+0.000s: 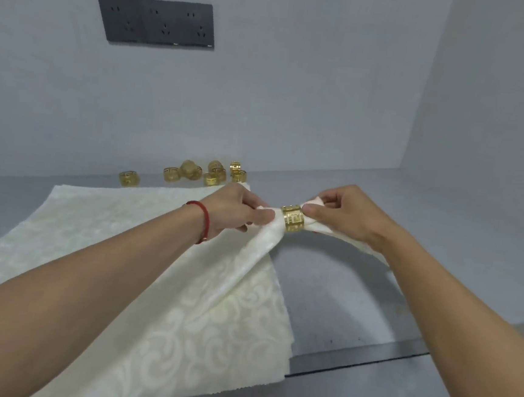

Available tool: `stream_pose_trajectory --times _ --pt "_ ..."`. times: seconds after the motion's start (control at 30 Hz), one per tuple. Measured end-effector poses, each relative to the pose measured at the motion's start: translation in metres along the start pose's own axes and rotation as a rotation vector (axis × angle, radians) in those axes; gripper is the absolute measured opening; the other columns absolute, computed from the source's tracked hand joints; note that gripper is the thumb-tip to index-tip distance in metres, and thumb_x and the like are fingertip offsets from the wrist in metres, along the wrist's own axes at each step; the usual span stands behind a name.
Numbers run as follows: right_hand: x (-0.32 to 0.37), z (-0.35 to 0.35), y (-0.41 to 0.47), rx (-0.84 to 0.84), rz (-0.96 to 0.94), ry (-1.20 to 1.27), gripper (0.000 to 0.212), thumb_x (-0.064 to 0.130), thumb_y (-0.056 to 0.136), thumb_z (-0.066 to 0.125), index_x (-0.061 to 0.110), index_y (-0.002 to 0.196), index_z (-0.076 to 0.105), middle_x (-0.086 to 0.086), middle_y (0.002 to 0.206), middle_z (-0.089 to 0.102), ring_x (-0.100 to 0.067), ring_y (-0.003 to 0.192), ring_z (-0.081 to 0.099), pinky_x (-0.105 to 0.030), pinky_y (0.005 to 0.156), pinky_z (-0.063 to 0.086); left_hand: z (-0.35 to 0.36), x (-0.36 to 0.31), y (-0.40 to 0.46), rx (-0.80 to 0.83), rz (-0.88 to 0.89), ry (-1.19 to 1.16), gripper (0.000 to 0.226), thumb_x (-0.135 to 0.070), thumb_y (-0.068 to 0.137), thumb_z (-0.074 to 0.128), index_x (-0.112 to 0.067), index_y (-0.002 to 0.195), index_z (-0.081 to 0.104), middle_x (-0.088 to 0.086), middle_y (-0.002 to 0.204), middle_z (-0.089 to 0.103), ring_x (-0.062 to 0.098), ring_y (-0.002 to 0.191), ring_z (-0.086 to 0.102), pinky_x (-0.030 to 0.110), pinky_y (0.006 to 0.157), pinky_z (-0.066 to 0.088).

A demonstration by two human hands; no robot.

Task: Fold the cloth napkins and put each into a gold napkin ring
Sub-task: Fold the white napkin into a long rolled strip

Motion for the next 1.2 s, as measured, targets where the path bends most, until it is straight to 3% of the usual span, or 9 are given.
stream_pose_trajectory --times 0.07,0.17,0.3,0.4,0.5,0.6,0.73,0.87,1.2 --pt "-0.023 -0.024 0.006 -0.076 0.008 -0.148 0.019 0.041 0.087 0.078 0.023 0.095 0.08 0.005 0.087 0.079 -0.011 0.083 0.073 -0.03 0.078 0.054 0.023 0.0 0.028 0.003 0.002 0.038 0.018 -0.019 0.085 0.079 -0.006 0.097 0.079 0.007 0.079 0.072 0.015 0.074 0.061 0.035 0.073 0.057" --pt "-0.052 -0.068 0.009 -0.312 0.018 -0.236 0.024 0.041 0.091 0.072 0.023 0.106 0.077 0.009 0.097 0.076 -0.009 0.092 0.069 -0.024 0.082 0.05 0.057 0.005 0.073 -0.029 -0.02 0.06 0.015 -0.022 0.082 0.081 -0.009 0.09 0.08 0.012 0.084 0.077 0.024 0.078 0.071 0.045 0.089 0.059" --pt "-0.094 -0.124 -0.009 -0.734 0.074 -0.179 0.032 0.031 0.101 0.057 0.016 0.129 0.062 0.003 0.098 0.069 -0.017 0.096 0.062 -0.028 0.085 0.043 0.096 -0.001 0.127 -0.104 -0.017 0.187 0.021 -0.03 0.084 0.079 -0.013 0.096 0.079 0.006 0.092 0.077 0.019 0.087 0.07 0.027 0.084 0.056" --pt "-0.135 -0.143 -0.002 -0.821 0.191 -0.215 0.042 0.029 0.103 0.053 0.016 0.143 0.045 0.0 0.101 0.064 -0.019 0.096 0.055 -0.033 0.08 0.039 0.114 -0.01 0.174 -0.179 -0.023 0.193 0.019 -0.033 0.082 0.08 -0.017 0.093 0.079 0.004 0.094 0.076 0.016 0.089 0.068 0.024 0.081 0.053" --pt "-0.153 -0.16 0.018 -0.878 0.241 -0.333 0.04 0.024 0.104 0.048 0.016 0.142 0.04 -0.004 0.107 0.064 -0.021 0.088 0.056 -0.036 0.073 0.04 0.129 -0.023 0.225 -0.235 -0.009 0.195 0.015 -0.03 0.079 0.082 -0.017 0.086 0.078 0.005 0.092 0.075 0.017 0.088 0.07 0.025 0.081 0.055" --pt "-0.165 -0.169 0.041 -0.855 0.252 -0.422 0.034 0.022 0.102 0.047 0.018 0.135 0.041 -0.004 0.108 0.064 -0.02 0.079 0.056 -0.038 0.068 0.043 0.142 -0.037 0.277 -0.27 0.009 0.208 0.015 -0.025 0.08 0.081 -0.014 0.089 0.078 0.007 0.095 0.075 0.02 0.089 0.07 0.029 0.085 0.056" --pt "-0.189 -0.159 0.058 -0.653 0.389 -0.515 0.026 0.02 0.097 0.05 0.022 0.122 0.044 0.004 0.099 0.058 -0.016 0.079 0.056 -0.036 0.069 0.045 0.15 -0.035 0.339 -0.317 -0.046 0.187 0.017 -0.02 0.084 0.077 -0.01 0.097 0.077 0.01 0.104 0.073 0.025 0.097 0.068 0.029 0.088 0.055" --pt "-0.185 -0.141 0.074 -0.512 0.363 -0.669 0.013 0.021 0.098 0.05 0.025 0.11 0.045 0.005 0.1 0.055 -0.012 0.081 0.056 -0.034 0.075 0.054 0.146 -0.026 0.389 -0.404 -0.096 0.144 0.022 -0.016 0.086 0.075 -0.008 0.107 0.075 0.014 0.115 0.068 0.029 0.104 0.066 0.032 0.091 0.053" --pt "-0.178 -0.119 0.088 -0.392 0.227 -0.66 0.014 0.03 0.102 0.047 0.031 0.116 0.046 0.012 0.094 0.051 -0.006 0.079 0.053 -0.027 0.073 0.052 0.118 -0.013 0.444 -0.489 -0.103 0.111 0.037 -0.017 0.084 0.078 -0.005 0.116 0.064 0.015 0.121 0.062 0.031 0.108 0.062 0.034 0.092 0.052"
Point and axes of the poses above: each hand's wrist, its own y-axis towards the middle knuckle, its own z-axis out of the palm, x = y × z, the point moved 10 cm from there along y, towards the middle knuckle
